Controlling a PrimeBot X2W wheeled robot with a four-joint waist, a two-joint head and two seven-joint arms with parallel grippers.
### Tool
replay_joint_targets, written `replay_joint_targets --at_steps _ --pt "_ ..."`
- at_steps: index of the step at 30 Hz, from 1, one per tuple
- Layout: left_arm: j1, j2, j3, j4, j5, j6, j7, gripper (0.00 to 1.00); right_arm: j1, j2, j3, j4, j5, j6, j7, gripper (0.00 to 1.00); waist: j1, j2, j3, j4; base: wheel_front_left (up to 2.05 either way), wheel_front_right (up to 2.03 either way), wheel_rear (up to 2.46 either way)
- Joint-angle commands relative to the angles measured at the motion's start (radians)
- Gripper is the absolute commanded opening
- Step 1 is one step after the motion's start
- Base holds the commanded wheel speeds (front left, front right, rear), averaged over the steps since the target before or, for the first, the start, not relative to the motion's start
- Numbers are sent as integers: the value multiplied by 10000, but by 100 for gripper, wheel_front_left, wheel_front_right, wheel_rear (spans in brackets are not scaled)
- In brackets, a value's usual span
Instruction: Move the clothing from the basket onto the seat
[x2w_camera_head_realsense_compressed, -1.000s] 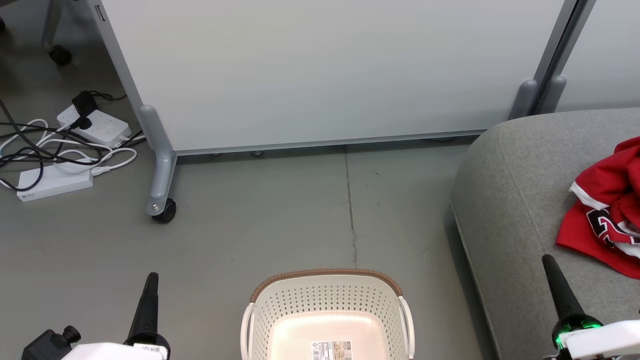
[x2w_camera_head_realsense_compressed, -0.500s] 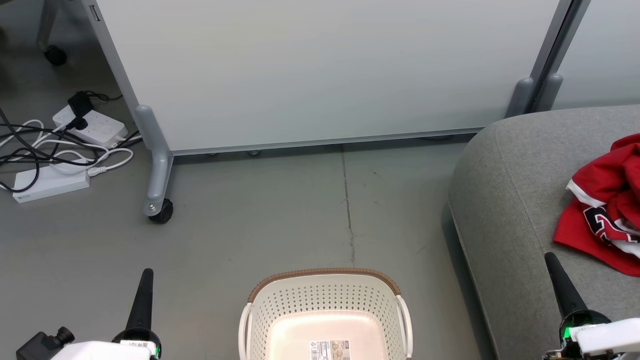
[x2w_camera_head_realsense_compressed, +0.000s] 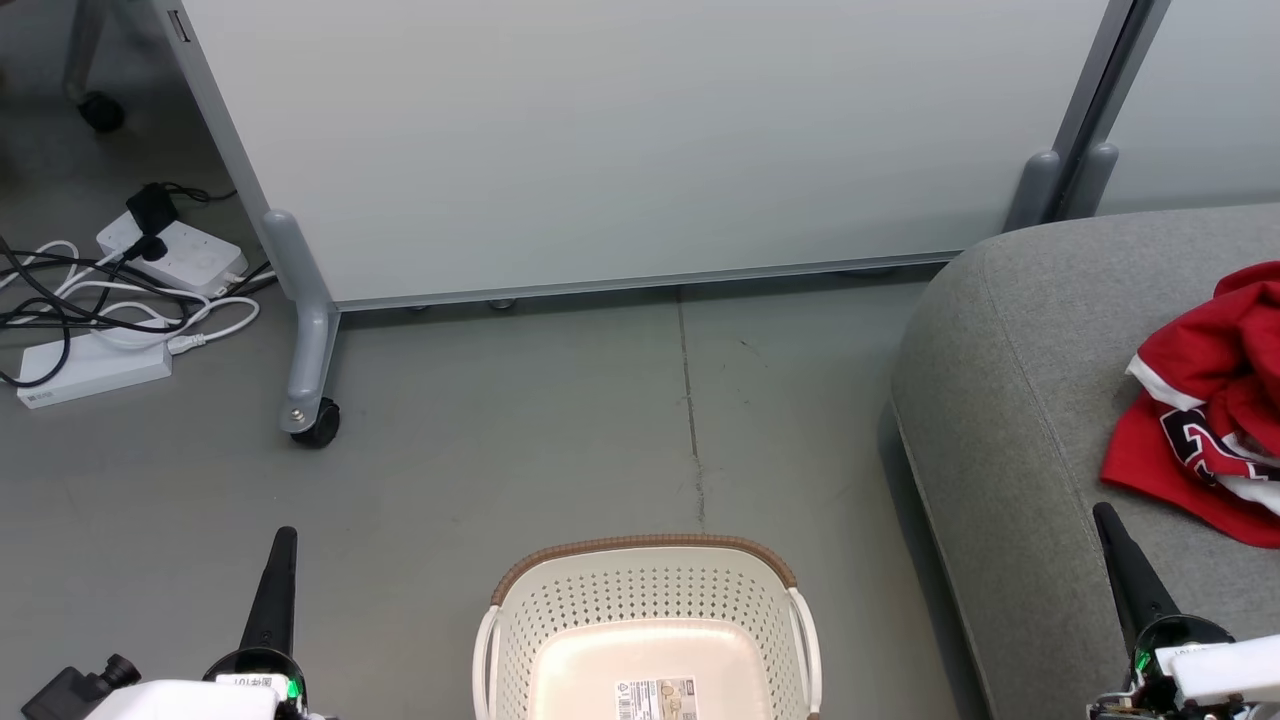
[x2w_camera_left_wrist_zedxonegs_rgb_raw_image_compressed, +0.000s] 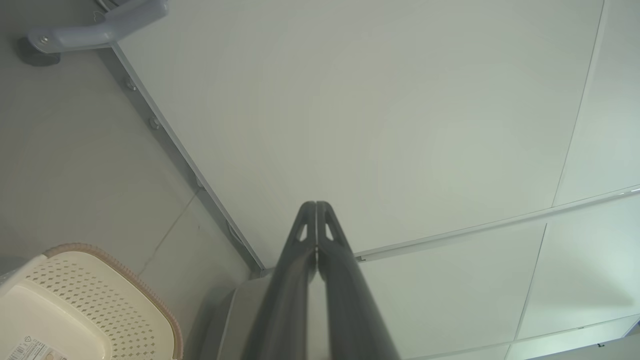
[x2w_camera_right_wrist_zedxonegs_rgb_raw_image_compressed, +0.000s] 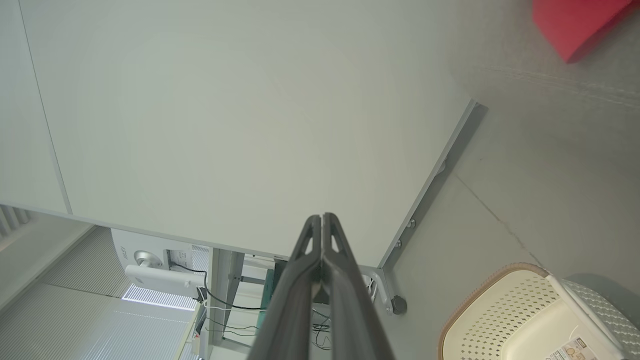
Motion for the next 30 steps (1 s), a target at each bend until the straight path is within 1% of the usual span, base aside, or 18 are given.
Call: replay_joint_targets --at_steps 1,30 --pt "-206 13 113 -101 -218 -110 54 0 -199 -64 -34 -8 284 22 39 0 0 -1 4 -10 0 0 0" --pt "-281 -251 618 -172 -1980 -450 574 0 -390 -8 -204 357 2328 25 335 0 0 -1 66 -175 0 0 0"
